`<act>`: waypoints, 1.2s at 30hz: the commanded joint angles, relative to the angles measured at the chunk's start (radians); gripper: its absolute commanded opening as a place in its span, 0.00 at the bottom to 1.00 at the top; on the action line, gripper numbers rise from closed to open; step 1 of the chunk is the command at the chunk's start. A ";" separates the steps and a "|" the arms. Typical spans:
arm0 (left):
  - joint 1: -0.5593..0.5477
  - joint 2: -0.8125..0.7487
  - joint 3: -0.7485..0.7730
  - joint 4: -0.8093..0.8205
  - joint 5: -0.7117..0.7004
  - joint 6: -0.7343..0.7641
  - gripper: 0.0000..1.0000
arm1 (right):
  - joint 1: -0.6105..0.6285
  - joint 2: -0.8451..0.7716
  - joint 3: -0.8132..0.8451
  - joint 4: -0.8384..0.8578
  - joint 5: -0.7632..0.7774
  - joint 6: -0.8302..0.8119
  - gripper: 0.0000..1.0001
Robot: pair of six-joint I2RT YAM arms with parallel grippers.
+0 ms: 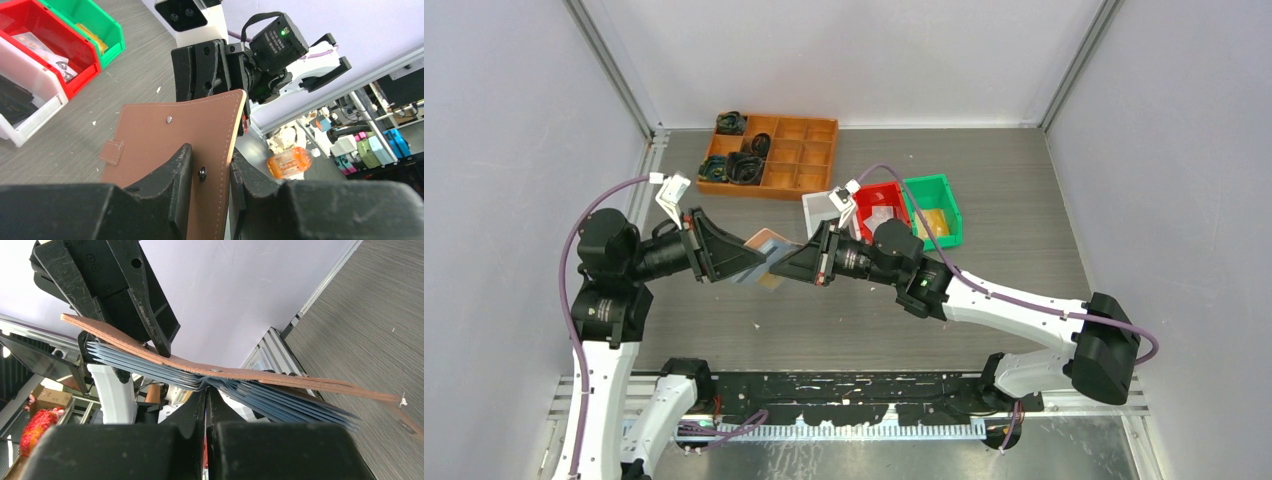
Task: Take the credit cards out of the card holder
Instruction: Remove the credit card from the card holder.
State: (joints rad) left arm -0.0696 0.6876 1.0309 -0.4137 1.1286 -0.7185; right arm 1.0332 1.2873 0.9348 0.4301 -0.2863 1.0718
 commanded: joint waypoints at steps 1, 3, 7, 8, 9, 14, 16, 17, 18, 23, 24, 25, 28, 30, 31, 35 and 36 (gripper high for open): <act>-0.013 -0.018 0.044 -0.142 0.131 0.105 0.29 | -0.017 -0.028 0.019 0.102 0.098 0.008 0.03; -0.014 -0.012 0.049 -0.174 0.129 0.136 0.32 | -0.018 -0.032 0.022 0.102 0.097 0.009 0.02; -0.013 -0.009 0.052 -0.224 0.119 0.207 0.35 | -0.016 -0.028 0.039 0.092 0.088 0.009 0.01; -0.013 -0.008 0.054 -0.243 0.111 0.231 0.33 | -0.015 -0.027 0.042 0.091 0.086 0.010 0.01; -0.014 -0.007 0.056 -0.264 0.104 0.255 0.31 | -0.015 -0.026 0.044 0.091 0.084 0.012 0.01; -0.013 -0.003 0.060 -0.301 0.081 0.310 0.11 | -0.006 -0.004 0.062 0.094 0.076 0.016 0.01; -0.014 -0.005 0.062 -0.285 0.053 0.307 0.00 | 0.002 0.013 0.078 0.090 0.064 0.014 0.01; -0.013 -0.006 0.066 -0.282 0.045 0.305 0.00 | 0.005 0.021 0.087 0.089 0.058 0.013 0.01; -0.013 -0.005 0.069 -0.276 0.040 0.303 0.00 | 0.008 0.029 0.096 0.084 0.051 0.012 0.01; -0.013 0.011 0.093 -0.286 0.058 0.283 0.00 | 0.006 -0.007 0.130 -0.029 0.034 -0.075 0.21; -0.014 0.014 0.100 -0.292 0.068 0.280 0.00 | 0.002 -0.030 0.136 -0.090 0.039 -0.115 0.25; -0.013 0.016 0.105 -0.296 0.076 0.278 0.00 | -0.007 -0.056 0.148 -0.142 0.035 -0.156 0.31; -0.013 0.020 0.114 -0.274 0.098 0.235 0.00 | -0.034 -0.130 0.201 -0.334 0.021 -0.316 0.48; -0.013 0.020 0.110 -0.217 0.123 0.159 0.00 | -0.042 -0.166 0.219 -0.400 -0.007 -0.431 0.59; -0.013 0.020 0.105 -0.174 0.138 0.105 0.00 | -0.047 -0.177 0.225 -0.418 -0.027 -0.479 0.65; -0.013 0.023 0.077 0.004 0.175 -0.117 0.00 | -0.051 -0.174 0.278 -0.478 -0.172 -0.618 0.78; -0.013 0.024 0.072 0.040 0.184 -0.163 0.00 | -0.050 -0.166 0.292 -0.489 -0.204 -0.638 0.80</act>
State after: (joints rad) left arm -0.0788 0.7216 1.0935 -0.6044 1.2034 -0.6315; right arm 0.9802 1.1152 1.1545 0.0189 -0.3550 0.6346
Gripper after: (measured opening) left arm 0.056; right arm 0.768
